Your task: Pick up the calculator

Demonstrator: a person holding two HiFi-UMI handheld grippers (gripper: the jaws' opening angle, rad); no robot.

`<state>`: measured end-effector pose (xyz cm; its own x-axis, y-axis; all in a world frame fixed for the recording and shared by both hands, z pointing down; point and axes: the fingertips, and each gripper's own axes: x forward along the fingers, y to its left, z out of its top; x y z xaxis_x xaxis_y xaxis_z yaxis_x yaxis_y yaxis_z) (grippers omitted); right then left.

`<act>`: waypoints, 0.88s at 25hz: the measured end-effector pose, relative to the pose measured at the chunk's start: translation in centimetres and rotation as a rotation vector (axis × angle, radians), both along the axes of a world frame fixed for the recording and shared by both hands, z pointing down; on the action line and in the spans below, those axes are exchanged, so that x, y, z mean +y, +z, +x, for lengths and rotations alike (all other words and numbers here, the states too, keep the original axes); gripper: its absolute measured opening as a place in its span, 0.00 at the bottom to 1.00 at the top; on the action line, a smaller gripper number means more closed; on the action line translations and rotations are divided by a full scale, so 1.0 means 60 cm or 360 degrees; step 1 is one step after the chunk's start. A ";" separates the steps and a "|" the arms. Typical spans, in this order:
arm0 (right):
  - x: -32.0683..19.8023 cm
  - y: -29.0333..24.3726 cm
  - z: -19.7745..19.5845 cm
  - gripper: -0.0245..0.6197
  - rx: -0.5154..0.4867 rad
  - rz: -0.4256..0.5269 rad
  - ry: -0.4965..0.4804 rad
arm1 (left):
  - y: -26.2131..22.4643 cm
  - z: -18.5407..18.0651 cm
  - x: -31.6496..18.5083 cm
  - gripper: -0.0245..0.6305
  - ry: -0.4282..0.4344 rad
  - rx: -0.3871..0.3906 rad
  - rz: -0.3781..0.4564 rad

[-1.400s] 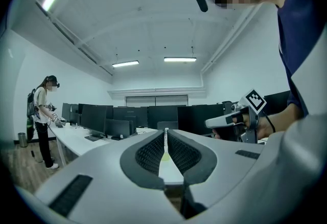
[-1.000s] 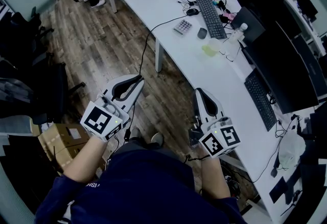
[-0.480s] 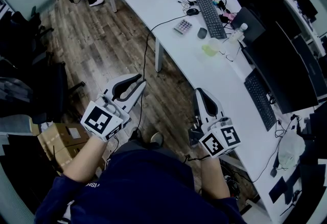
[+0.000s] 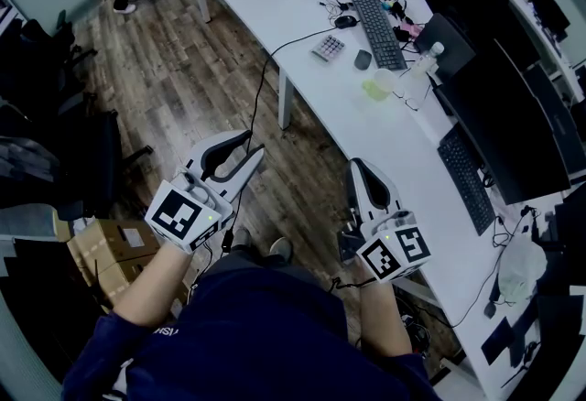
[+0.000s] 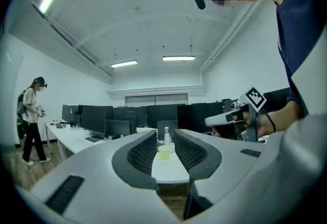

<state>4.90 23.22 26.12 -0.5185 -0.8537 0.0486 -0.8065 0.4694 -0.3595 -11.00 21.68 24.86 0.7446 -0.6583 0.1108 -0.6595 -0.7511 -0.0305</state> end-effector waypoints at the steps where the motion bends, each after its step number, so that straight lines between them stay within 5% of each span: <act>1: 0.000 0.000 0.000 0.05 0.0000 0.0000 -0.0001 | 0.000 0.000 0.000 0.23 -0.0001 -0.0001 0.0001; 22: 0.009 -0.001 0.014 0.05 -0.0007 0.0009 0.0002 | -0.002 0.010 0.006 0.34 -0.0029 -0.0035 0.0017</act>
<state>5.75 23.73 26.08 -0.5178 -0.8545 0.0416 -0.8054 0.4705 -0.3605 -10.38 22.05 24.77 0.7299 -0.6730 0.1198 -0.6722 -0.7385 -0.0534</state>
